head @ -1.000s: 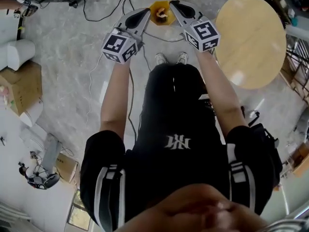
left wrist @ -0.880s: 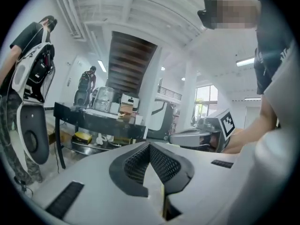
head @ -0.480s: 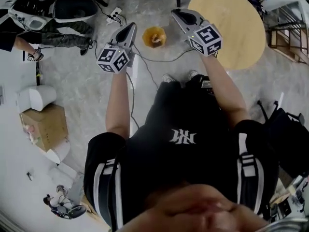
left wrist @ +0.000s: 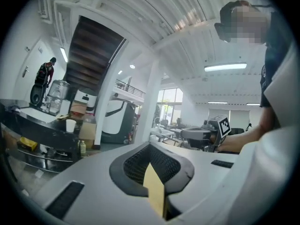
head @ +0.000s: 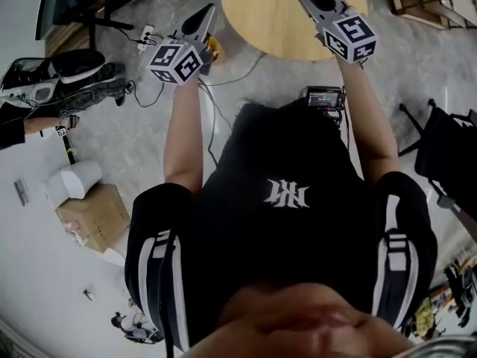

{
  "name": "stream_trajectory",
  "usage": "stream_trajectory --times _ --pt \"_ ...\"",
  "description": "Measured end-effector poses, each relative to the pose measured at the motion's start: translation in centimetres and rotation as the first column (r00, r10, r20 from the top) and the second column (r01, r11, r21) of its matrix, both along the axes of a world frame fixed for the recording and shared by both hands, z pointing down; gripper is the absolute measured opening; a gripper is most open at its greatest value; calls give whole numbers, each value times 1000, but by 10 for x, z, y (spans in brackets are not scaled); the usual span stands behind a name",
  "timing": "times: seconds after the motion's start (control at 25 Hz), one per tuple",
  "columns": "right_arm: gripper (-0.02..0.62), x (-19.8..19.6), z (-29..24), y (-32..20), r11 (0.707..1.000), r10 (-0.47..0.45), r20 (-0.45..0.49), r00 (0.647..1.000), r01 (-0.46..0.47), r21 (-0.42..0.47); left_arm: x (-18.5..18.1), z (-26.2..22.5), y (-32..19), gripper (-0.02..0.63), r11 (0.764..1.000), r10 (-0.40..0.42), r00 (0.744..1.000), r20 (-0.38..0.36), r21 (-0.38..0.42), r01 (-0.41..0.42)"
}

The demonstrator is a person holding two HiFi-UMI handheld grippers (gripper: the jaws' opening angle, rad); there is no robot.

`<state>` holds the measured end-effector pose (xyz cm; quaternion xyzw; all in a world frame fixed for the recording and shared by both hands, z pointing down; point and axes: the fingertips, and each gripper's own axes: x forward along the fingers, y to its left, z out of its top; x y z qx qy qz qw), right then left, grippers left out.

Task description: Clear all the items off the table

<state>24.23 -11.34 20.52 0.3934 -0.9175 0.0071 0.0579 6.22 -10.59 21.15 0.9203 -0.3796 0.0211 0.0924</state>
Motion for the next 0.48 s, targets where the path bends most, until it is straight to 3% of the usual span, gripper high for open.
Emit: stream_trajectory --times 0.24,0.48 --pt "0 132 25 17 998 45 30 999 -44 -43 143 -4 1 12 994 108 994 -34 -14 -109" --pt "0 162 40 17 999 7 50 999 -4 -47 206 14 9 12 985 162 987 -24 -49 -163"
